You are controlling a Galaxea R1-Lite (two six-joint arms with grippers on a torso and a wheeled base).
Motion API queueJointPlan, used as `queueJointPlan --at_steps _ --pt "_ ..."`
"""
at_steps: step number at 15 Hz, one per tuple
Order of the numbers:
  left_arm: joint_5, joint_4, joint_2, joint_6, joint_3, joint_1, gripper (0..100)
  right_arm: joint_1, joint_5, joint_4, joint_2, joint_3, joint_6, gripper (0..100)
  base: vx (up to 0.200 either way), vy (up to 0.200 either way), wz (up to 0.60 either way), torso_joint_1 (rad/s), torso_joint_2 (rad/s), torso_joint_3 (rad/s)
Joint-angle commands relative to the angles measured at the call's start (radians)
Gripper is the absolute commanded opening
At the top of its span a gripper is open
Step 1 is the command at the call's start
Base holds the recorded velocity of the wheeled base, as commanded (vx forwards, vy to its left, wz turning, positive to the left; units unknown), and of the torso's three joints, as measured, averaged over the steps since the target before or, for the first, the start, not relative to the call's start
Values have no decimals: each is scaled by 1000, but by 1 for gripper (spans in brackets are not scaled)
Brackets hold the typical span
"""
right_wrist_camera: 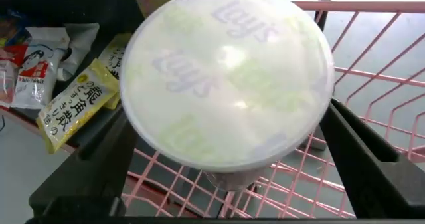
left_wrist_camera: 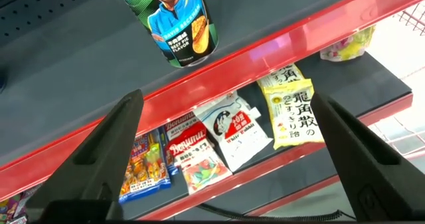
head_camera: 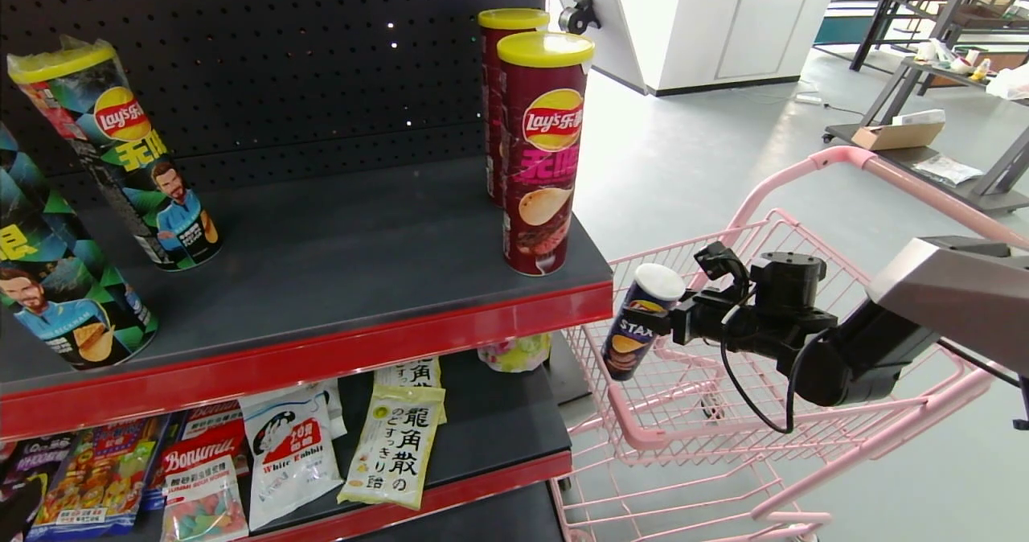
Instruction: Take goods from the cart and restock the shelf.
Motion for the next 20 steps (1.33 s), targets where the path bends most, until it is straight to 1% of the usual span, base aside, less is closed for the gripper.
queueJointPlan --at_steps 1,3,4,7,9,11,13,14,15,16,17,18,19,20 --pt "1 0 5 4 0 0 100 13 1 0 49 -39 2 100 0 0 0 0 0 0" --pt "1 0 10 4 0 0 100 13 -1 0 69 -53 2 100 0 0 0 0 0 0" --pt "1 0 11 6 0 0 100 13 -3 0 71 -62 12 0 0 0 0 0 0 0" --pt "1 0 13 4 3 0 100 19 -6 0 66 -65 39 0 0 0 0 0 0 0" --pt "-3 0 13 4 6 0 100 19 -15 -2 -24 10 36 0 0 0 0 0 0 0" --pt "-10 0 19 4 10 -2 100 8 -24 9 -190 123 36 0 0 0 0 0 0 0" --pt "-35 -2 28 4 10 0 100 -38 -39 13 -348 214 33 0 0 0 0 0 0 0" --pt "-38 -2 30 4 10 0 100 -43 -41 13 -360 220 33 0 0 0 0 0 0 0" --pt "-47 -2 34 6 10 -2 100 -95 -49 92 -526 269 30 0 0 0 0 0 0 0" --pt "-47 -2 33 6 15 -2 100 -116 -52 191 -642 292 28 0 0 0 0 0 0 0" --pt "-49 -2 33 6 18 -3 100 -126 -55 239 -688 295 28 0 0 0 0 0 0 0" --pt "-52 -2 33 6 24 -3 100 -145 -92 365 -800 291 22 0 0 0 0 0 0 0" --pt "-52 -2 31 13 26 -3 100 -139 -173 481 -909 277 21 0 0 0 0 0 0 0" --pt "-55 -2 30 15 29 -3 100 -118 -262 552 -978 277 19 0 0 0 0 0 0 0"
